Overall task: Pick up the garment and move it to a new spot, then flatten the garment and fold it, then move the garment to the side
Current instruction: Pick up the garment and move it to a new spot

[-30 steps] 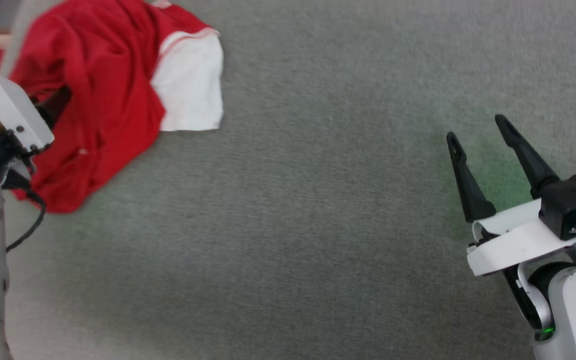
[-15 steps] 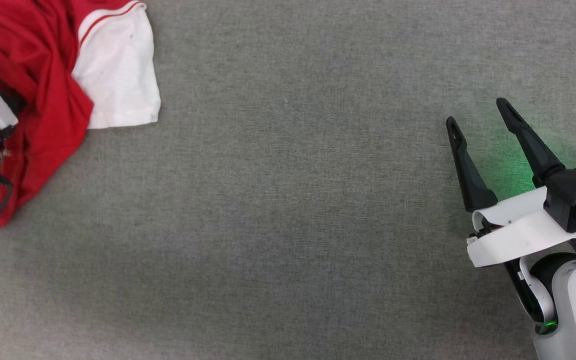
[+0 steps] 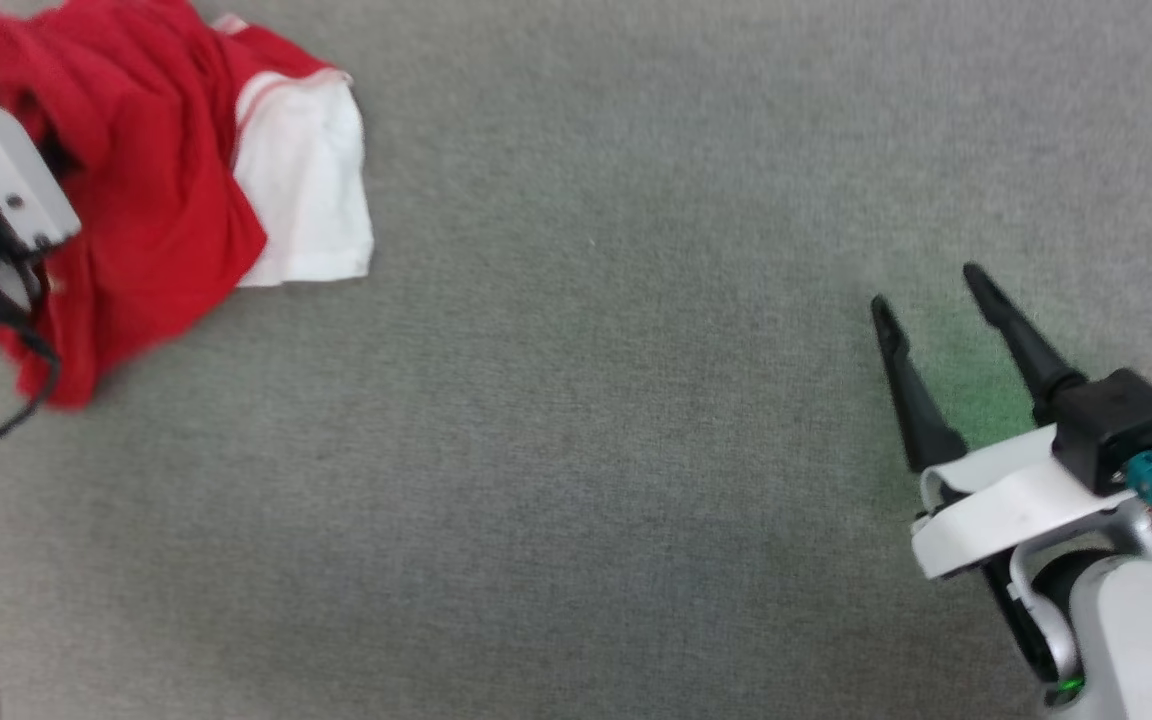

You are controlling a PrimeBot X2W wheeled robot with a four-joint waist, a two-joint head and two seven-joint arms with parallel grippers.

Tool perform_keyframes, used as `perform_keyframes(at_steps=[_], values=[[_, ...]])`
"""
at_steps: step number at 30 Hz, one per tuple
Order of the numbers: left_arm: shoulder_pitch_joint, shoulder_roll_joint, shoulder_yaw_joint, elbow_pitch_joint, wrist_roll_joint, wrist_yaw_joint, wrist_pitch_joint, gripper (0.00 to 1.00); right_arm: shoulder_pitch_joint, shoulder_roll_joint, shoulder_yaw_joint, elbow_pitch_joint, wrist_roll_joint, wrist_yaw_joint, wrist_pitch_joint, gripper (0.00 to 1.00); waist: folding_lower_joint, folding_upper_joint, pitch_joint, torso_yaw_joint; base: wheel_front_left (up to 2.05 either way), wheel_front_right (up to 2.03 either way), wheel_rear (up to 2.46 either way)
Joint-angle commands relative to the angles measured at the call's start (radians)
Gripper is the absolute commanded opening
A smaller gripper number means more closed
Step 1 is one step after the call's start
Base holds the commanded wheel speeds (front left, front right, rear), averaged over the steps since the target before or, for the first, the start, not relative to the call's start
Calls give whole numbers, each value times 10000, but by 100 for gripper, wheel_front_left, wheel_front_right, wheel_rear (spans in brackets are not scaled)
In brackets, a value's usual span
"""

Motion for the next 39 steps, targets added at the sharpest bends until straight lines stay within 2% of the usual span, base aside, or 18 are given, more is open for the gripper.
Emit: perform_keyframes(at_steps=[1,7,14,24,33,39], values=[[-134,61,-114,-229,146,-41,-208,0,180,80,28,94,42,1,-89,100,0,-1,-842,311,0,0,0],[-312,262,-684,-1268,428,-60,-722,0,589,323,90,482,154,1,-259,100,0,-1,-1912,551,0,0,0],[-528,394,-1311,-2626,352,-69,-712,0,956,580,41,806,205,1,-481,100,0,-1,-2996,716,0,0,0],[-382,370,-1973,-4528,154,-38,283,0,1282,866,-446,1015,182,1,-737,100,0,-1,-3988,573,0,0,0],[216,398,-2086,-6374,-144,475,1553,0,1439,941,-1164,1010,-17,1,-841,100,0,-1,-4152,-1,0,0,0],[935,360,-2109,-7956,-420,982,2310,0,1553,964,-1918,1026,-235,1,-958,100,0,-1,-4156,-682,0,0,0]])
